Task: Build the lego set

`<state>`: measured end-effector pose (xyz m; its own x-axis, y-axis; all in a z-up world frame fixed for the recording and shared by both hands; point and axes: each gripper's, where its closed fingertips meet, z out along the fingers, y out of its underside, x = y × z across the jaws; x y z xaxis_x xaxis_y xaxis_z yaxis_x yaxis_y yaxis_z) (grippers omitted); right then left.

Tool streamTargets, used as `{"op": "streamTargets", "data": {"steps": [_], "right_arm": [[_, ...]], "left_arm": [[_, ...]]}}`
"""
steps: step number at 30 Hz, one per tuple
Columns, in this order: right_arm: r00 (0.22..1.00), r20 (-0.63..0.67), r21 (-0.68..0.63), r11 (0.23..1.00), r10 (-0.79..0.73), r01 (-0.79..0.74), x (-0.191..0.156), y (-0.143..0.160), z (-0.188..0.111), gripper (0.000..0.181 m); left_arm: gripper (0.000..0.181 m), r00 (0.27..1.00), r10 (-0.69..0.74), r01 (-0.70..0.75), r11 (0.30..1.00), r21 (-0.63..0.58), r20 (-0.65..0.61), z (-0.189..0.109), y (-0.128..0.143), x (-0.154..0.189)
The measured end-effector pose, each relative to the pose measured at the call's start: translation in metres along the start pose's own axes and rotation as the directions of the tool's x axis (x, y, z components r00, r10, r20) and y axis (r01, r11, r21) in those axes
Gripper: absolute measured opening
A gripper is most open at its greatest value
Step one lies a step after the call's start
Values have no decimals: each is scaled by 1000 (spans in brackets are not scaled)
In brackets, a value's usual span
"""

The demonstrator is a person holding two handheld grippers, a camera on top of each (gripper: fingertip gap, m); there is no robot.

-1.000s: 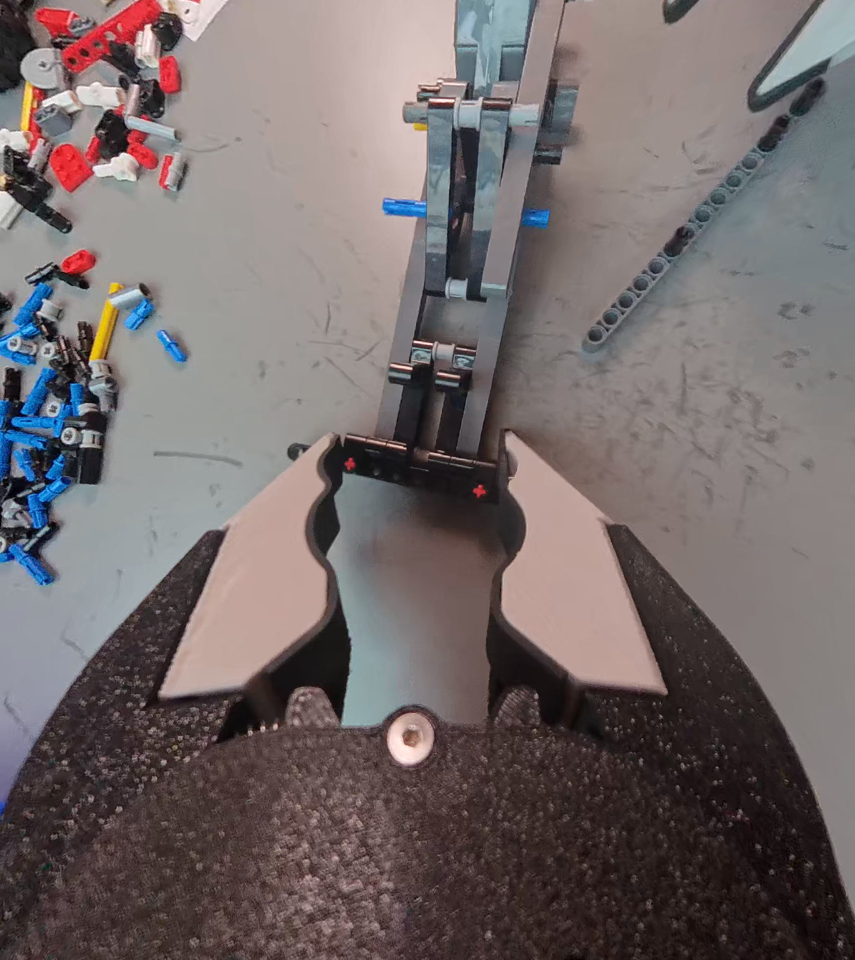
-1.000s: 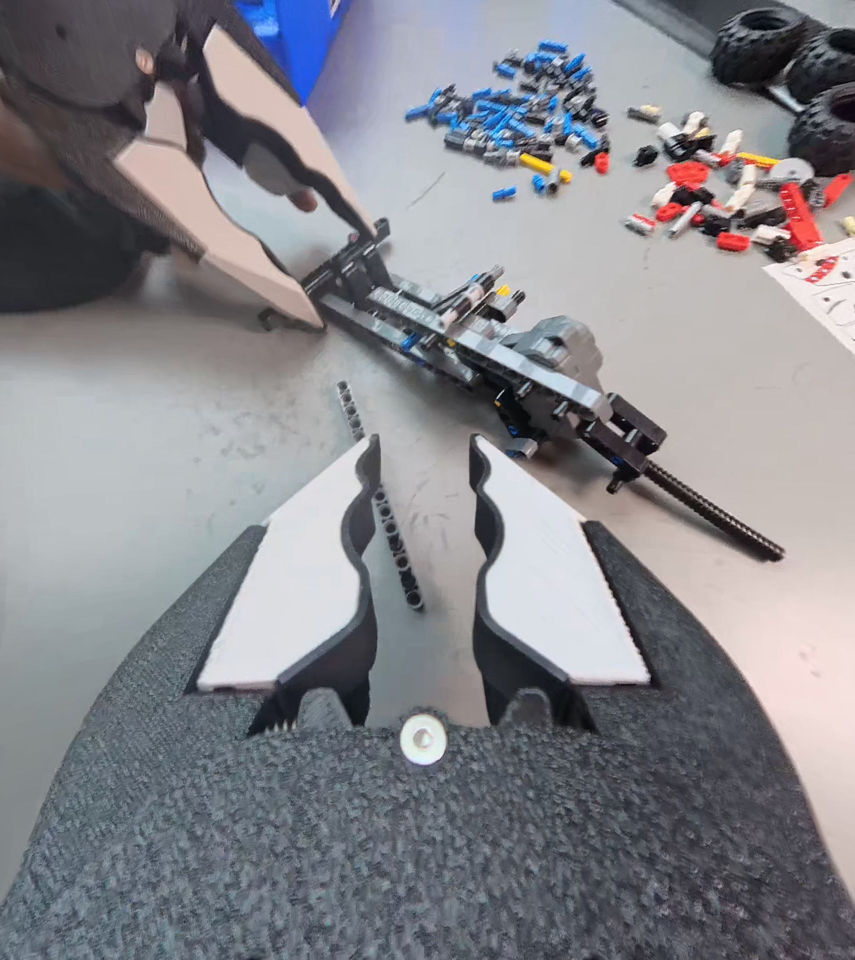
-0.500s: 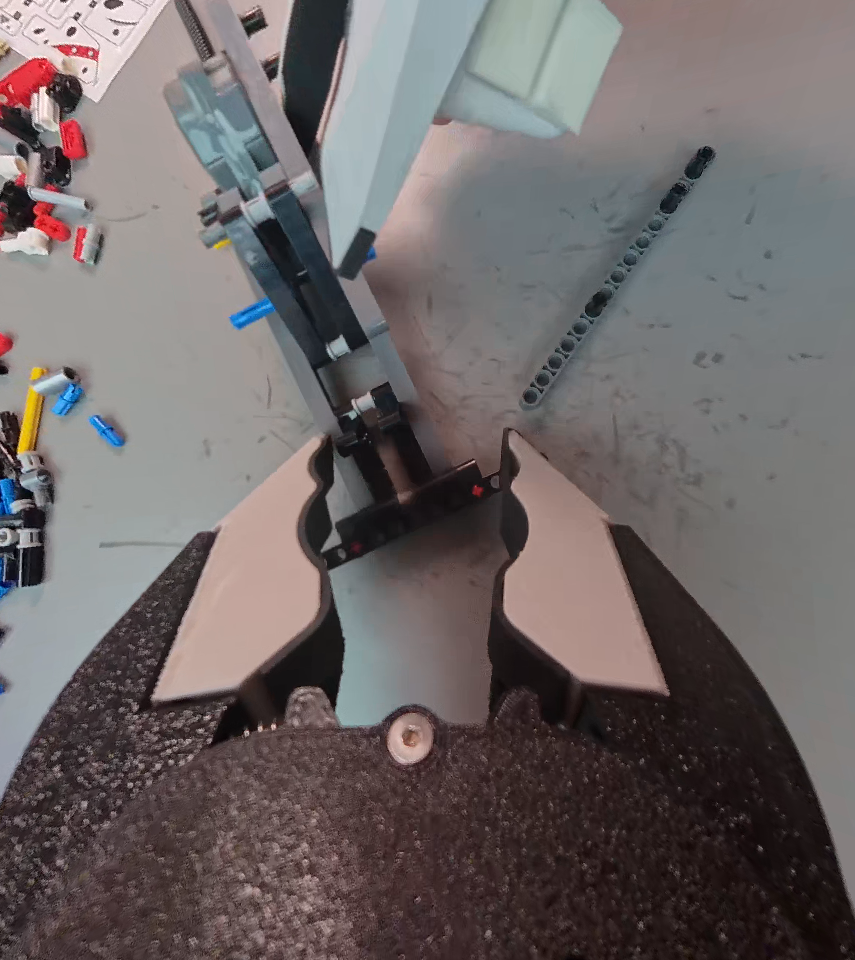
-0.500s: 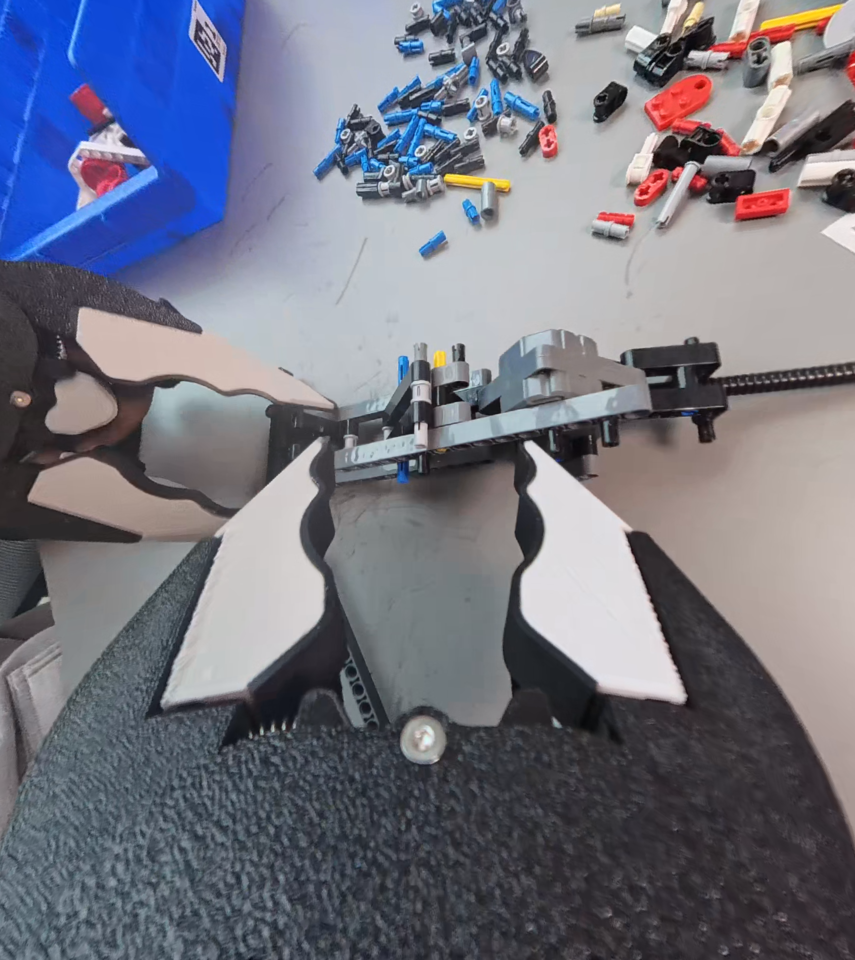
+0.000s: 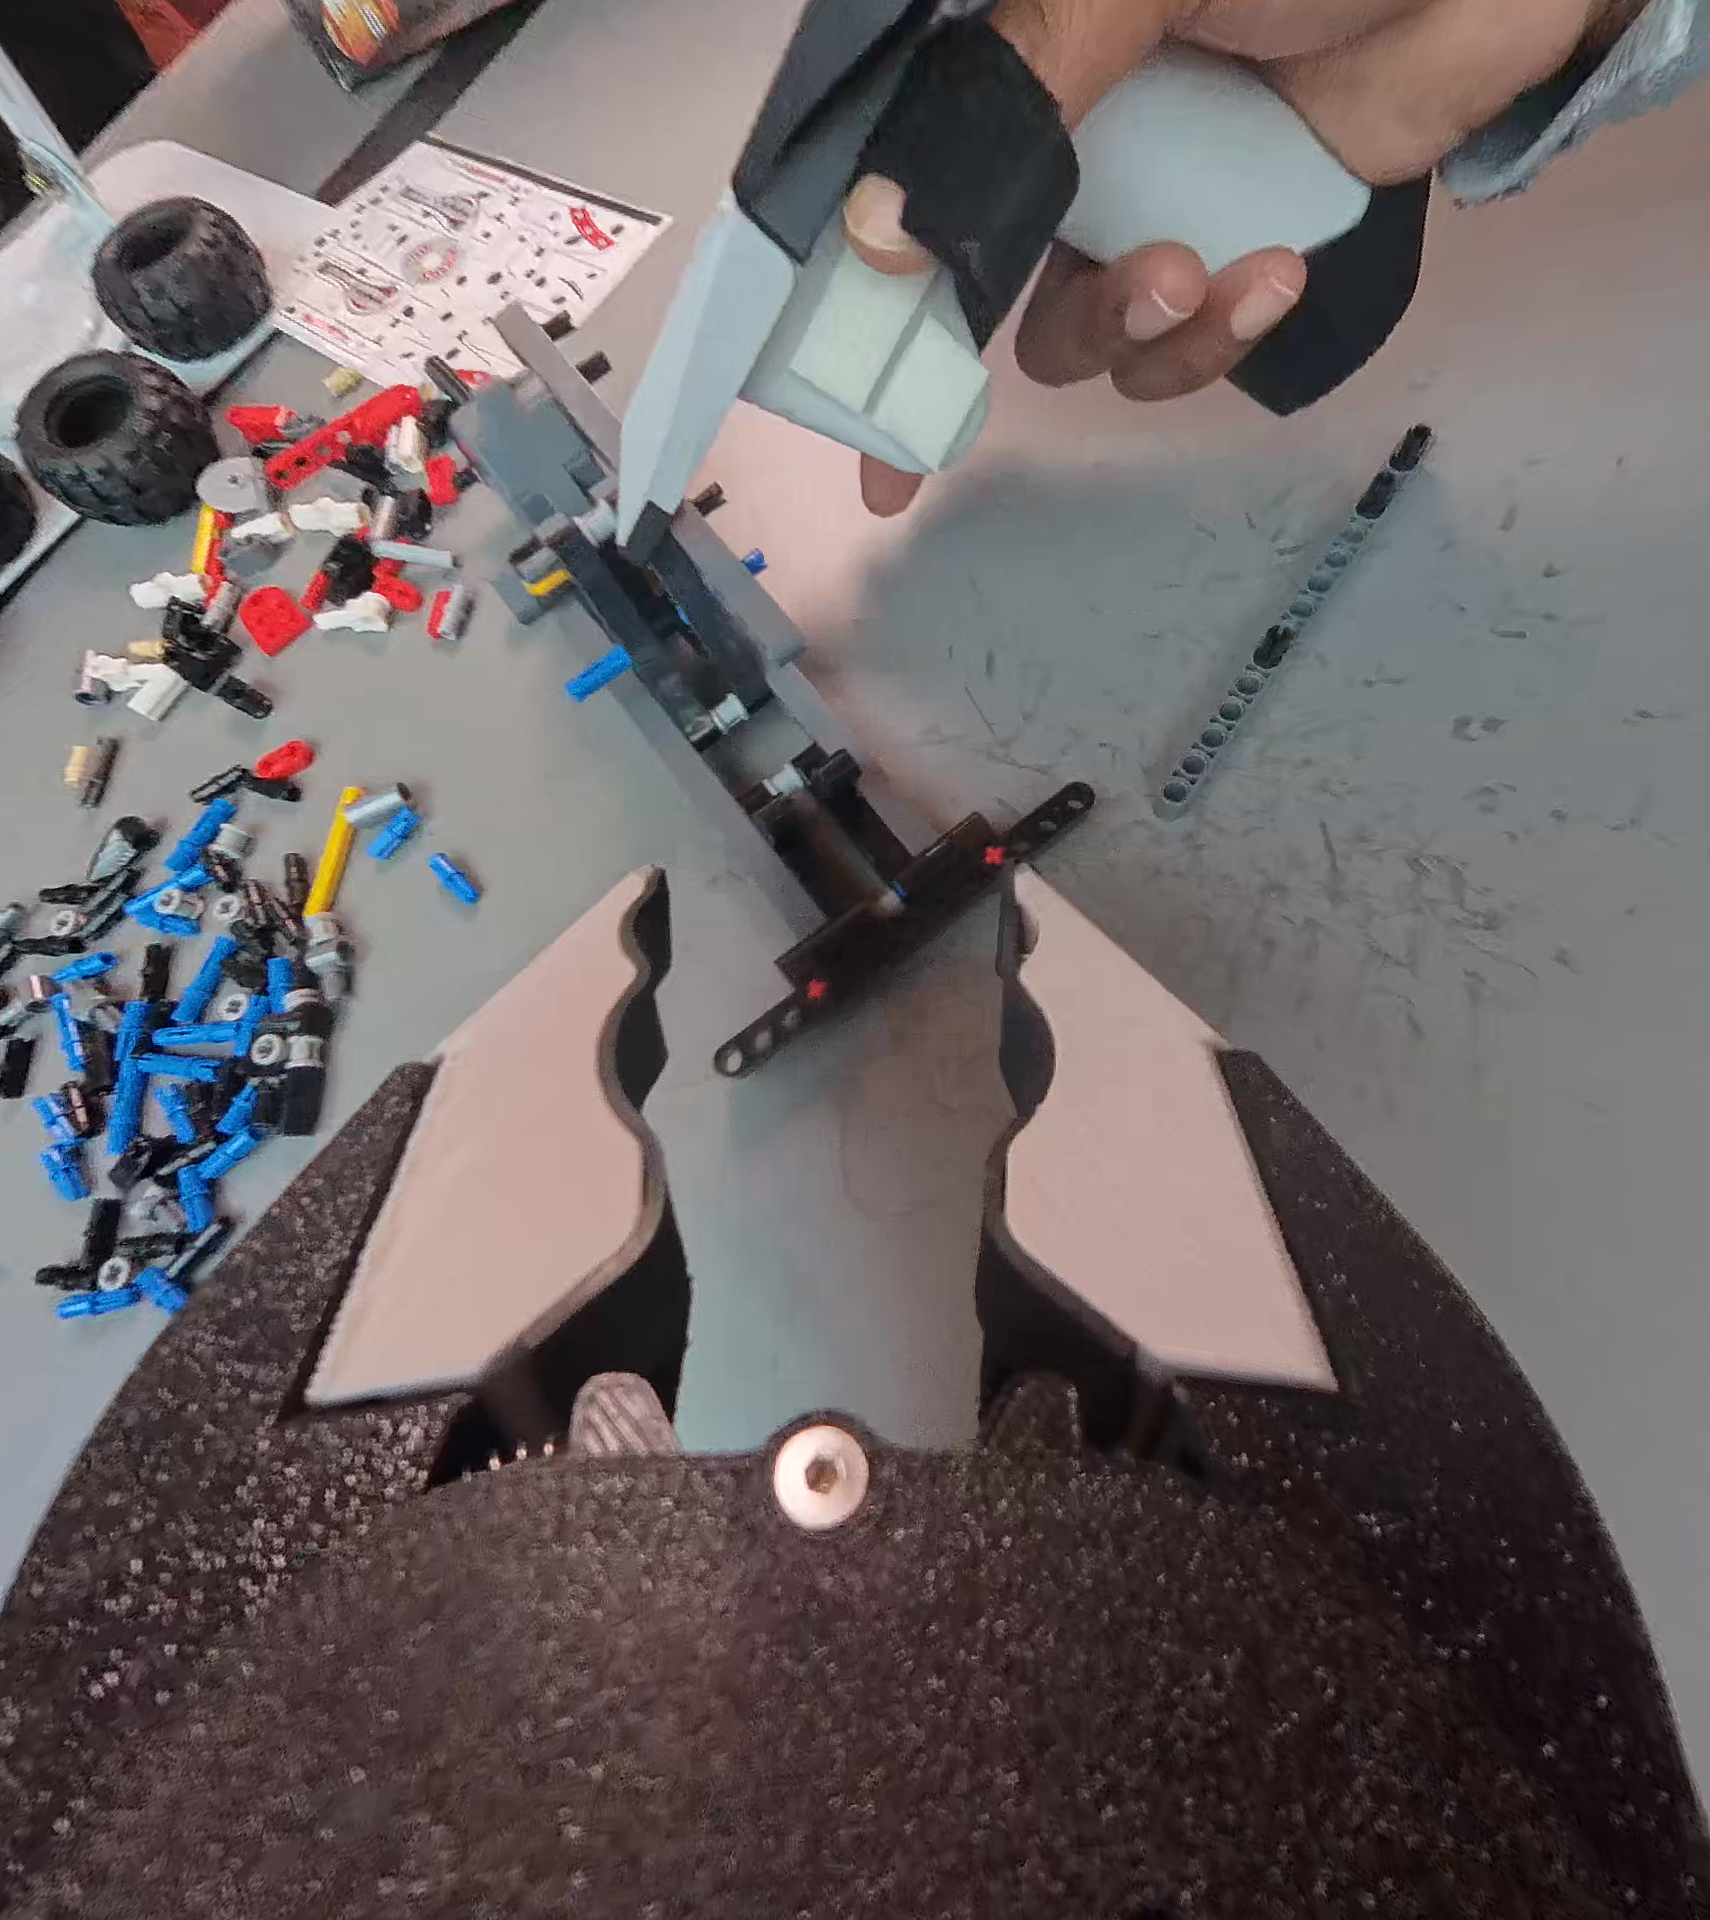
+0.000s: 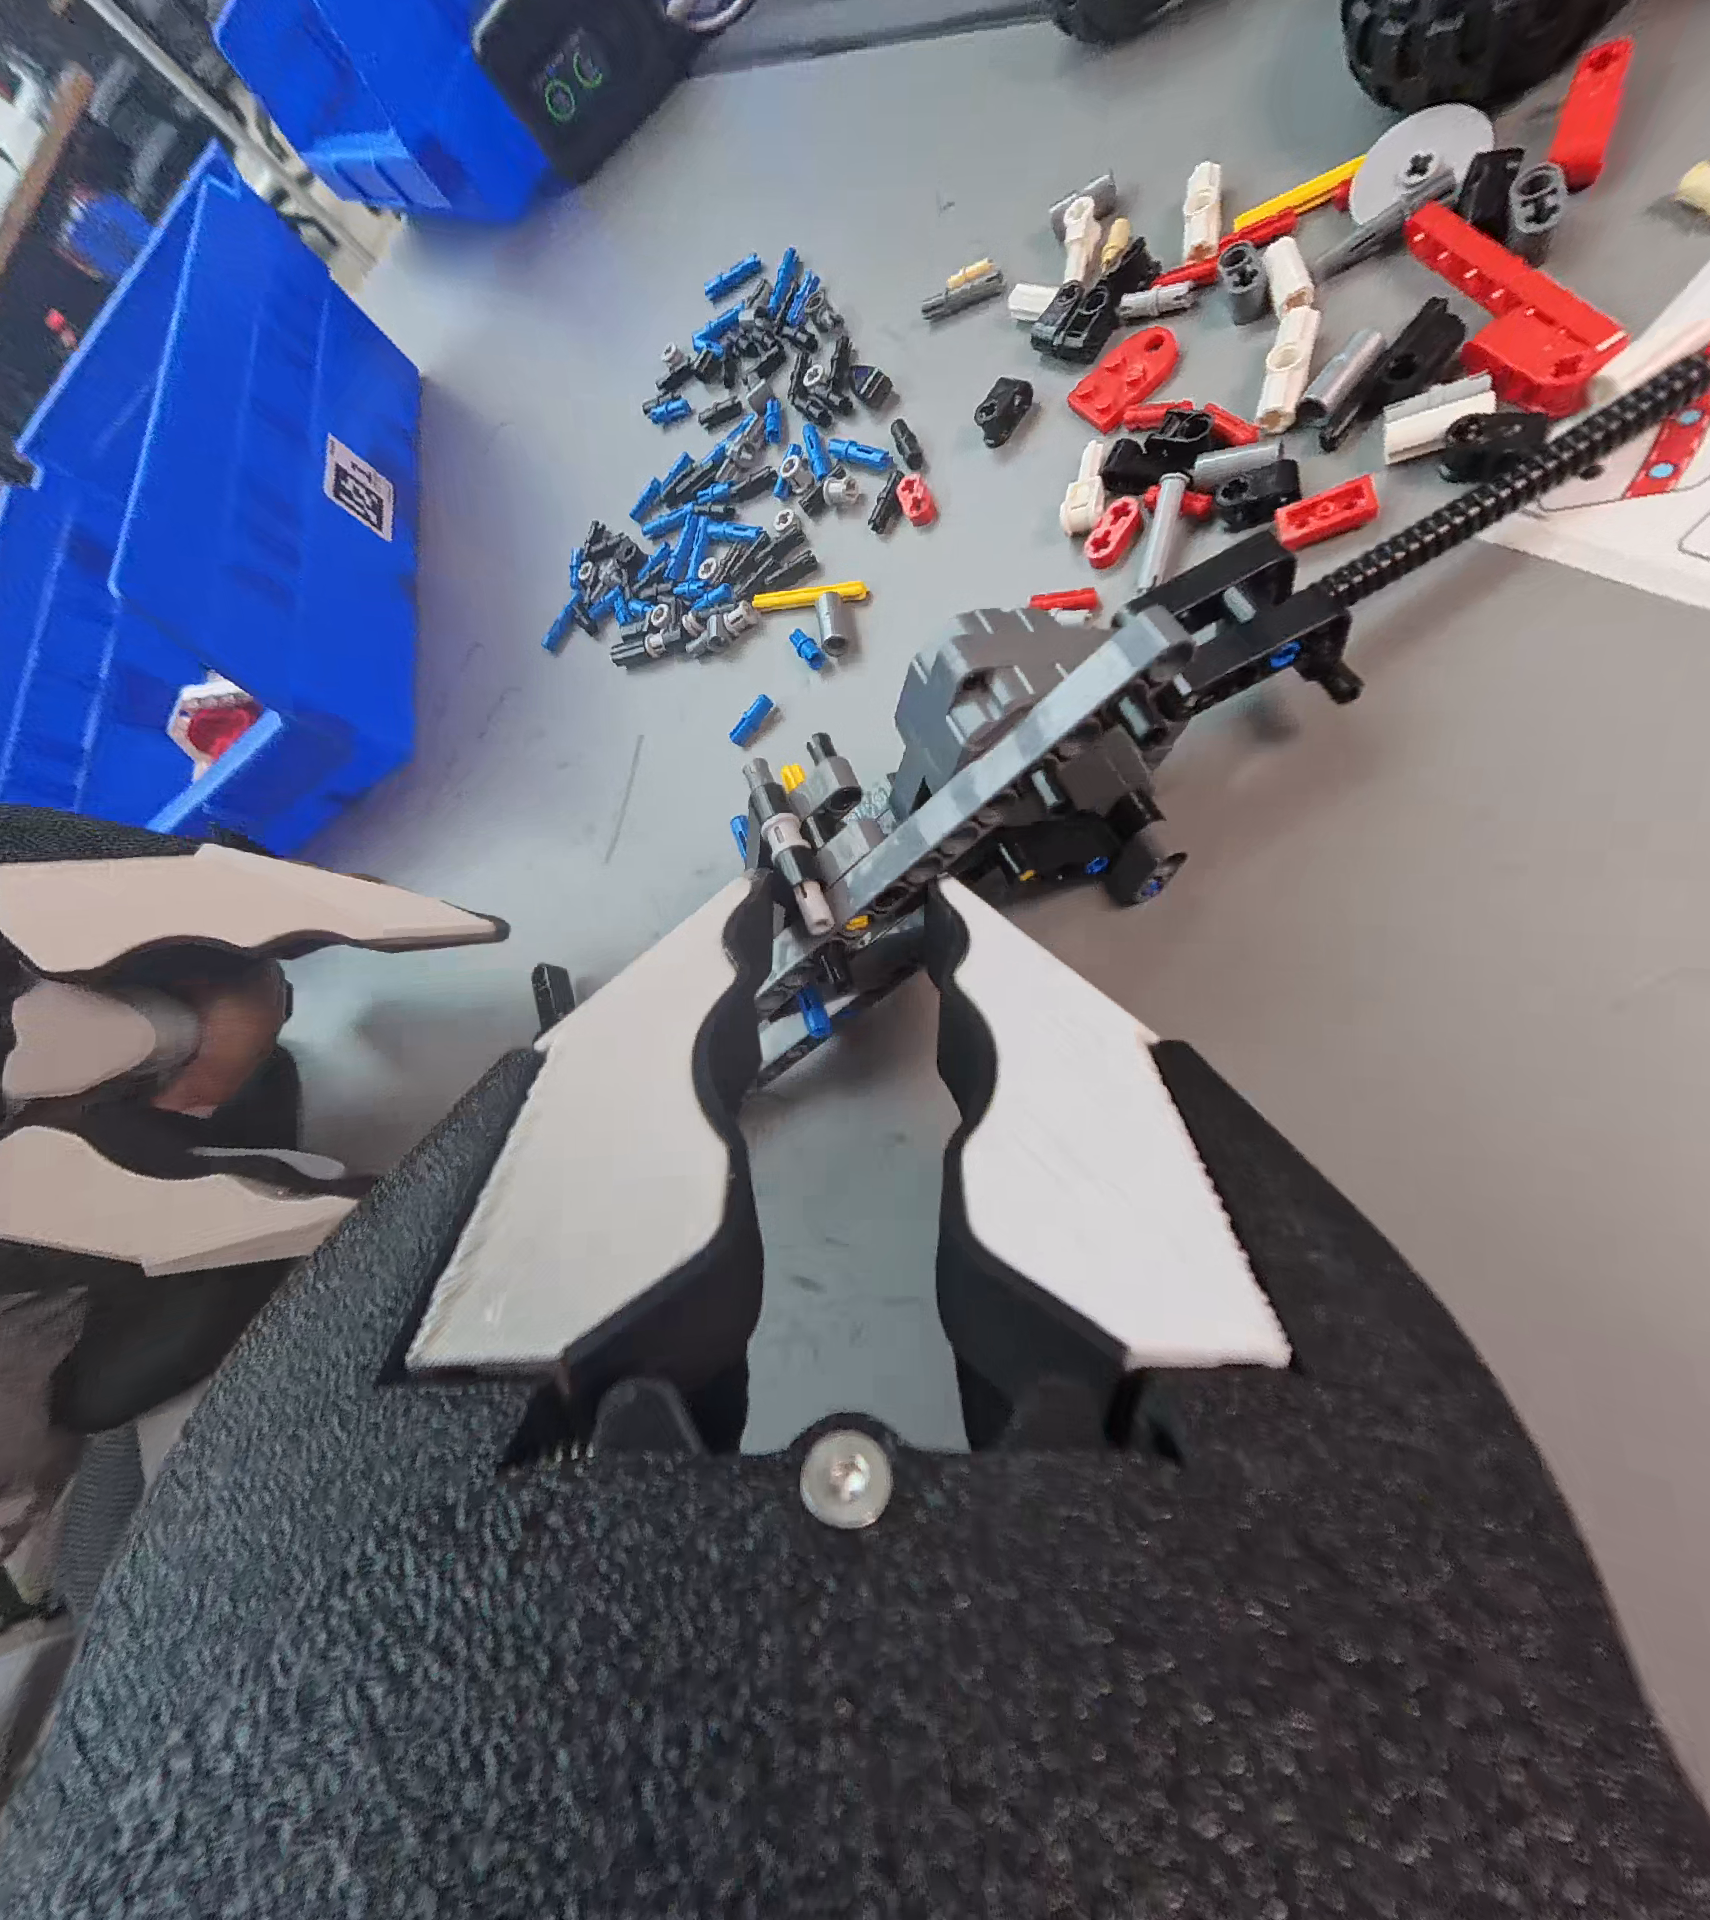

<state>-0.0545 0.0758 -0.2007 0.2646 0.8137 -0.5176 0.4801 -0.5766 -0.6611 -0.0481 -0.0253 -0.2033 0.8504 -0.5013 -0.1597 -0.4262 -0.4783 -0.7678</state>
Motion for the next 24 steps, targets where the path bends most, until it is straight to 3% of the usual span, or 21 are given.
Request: {"op": "streamTargets", "data": {"steps": [4,7,9,13,15,17,20,24], "right_arm": [[991,102,71,993,91,-98,2,-7,-10,19],[967,248,70,994,63,-83,-11,-18,-27,15],[945,328,74,997,2,-28,-22,-32,-44,15],[880,424,28,975,-213,222,-46,-55,-82,14],[793,513,-32,916,-329,400,-62,-52,-102,14],[679,603,-90,810,-419,580,-68,-38,-119,14],[634,722,-276,725,-276,631,-66,-12,-131,14],[611,775,-423,586,-160,691,-52,33,-113,14]], "left_arm": [[64,998,-33,27,991,131,44,-22,-18,-14],[64,996,-75,62,974,220,53,-35,-30,-22],[64,993,-108,95,962,254,38,-37,-33,-25],[64,987,-162,157,948,277,-3,-36,-34,-28],[64,986,-164,162,947,276,-15,-35,-34,-27],[64,989,-146,146,950,274,-21,-33,-34,-24],[63,996,-88,93,959,267,-31,-29,-36,-15],[64,999,1,10,969,246,-46,-22,-34,-1]]}}
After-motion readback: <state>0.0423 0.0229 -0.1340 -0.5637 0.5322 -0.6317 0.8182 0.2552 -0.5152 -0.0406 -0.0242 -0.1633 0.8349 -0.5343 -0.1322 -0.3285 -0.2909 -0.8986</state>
